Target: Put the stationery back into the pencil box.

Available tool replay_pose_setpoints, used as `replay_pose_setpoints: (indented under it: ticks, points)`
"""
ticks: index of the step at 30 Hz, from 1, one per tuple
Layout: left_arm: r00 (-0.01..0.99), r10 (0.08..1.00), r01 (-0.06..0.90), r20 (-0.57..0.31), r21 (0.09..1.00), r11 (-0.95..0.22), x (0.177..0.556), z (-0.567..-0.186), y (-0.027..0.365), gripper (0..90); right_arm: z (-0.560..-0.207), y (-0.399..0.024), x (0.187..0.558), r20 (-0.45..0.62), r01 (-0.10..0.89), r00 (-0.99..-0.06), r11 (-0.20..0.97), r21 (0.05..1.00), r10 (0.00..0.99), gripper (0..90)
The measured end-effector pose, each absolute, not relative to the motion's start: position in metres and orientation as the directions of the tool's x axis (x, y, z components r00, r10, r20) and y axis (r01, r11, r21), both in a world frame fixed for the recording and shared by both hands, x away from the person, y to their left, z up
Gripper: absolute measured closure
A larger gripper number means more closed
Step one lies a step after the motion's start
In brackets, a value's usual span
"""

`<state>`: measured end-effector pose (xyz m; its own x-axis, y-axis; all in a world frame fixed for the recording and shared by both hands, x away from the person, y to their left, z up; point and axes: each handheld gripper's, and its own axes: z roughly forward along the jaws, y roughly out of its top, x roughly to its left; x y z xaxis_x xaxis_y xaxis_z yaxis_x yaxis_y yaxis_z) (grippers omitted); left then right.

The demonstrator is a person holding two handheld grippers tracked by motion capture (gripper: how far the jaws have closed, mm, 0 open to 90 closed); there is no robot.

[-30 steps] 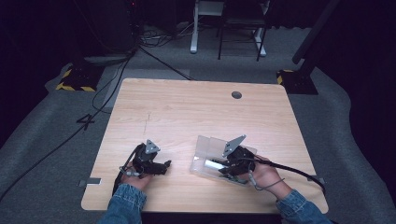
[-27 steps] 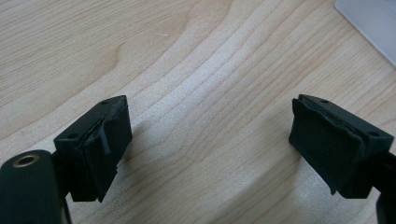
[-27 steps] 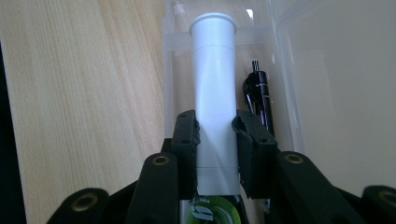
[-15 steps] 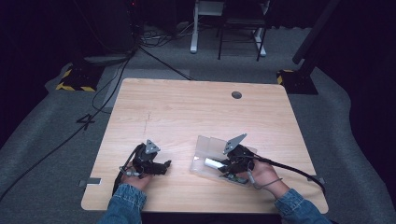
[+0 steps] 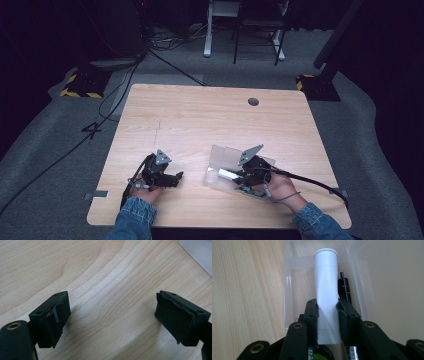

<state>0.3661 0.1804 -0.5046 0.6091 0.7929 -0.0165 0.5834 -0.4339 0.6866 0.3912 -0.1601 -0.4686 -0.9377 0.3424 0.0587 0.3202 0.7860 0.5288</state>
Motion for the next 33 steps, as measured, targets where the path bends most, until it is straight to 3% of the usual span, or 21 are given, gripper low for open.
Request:
replay_pose_setpoints:
  ticks: [8, 11, 15, 23, 33]
  points:
    - [0.609, 0.793, 0.582, -0.014, 0.687, -0.435, 0.366, -0.505, 0.18, 13.0, -0.469, -0.159, 0.387, 0.03, 0.31, -0.937, 0.789, 0.53, 0.348, 69.7]
    - [0.609, 0.793, 0.584, -0.019, 0.687, -0.433, 0.366, -0.505, 0.18, 12.9, -0.466, -0.161, 0.39, 0.072, 0.342, -0.93, 0.776, 0.53, 0.361, 63.4]
    - [0.609, 0.793, 0.584, -0.018, 0.687, -0.433, 0.366, -0.505, 0.18, 12.9, -0.457, -0.166, 0.389, 0.08, 0.353, -0.924, 0.756, 0.551, 0.373, 67.5]
    - [0.609, 0.793, 0.582, -0.014, 0.687, -0.435, 0.366, -0.505, 0.18, 12.9, -0.45, -0.175, 0.387, 0.058, 0.35, -0.923, 0.766, 0.539, 0.38, 86.1]
    - [0.609, 0.793, 0.582, -0.014, 0.687, -0.435, 0.366, -0.505, 0.18, 12.9, -0.455, -0.175, 0.388, 0.045, 0.35, -0.923, 0.782, 0.515, 0.382, 84.9]
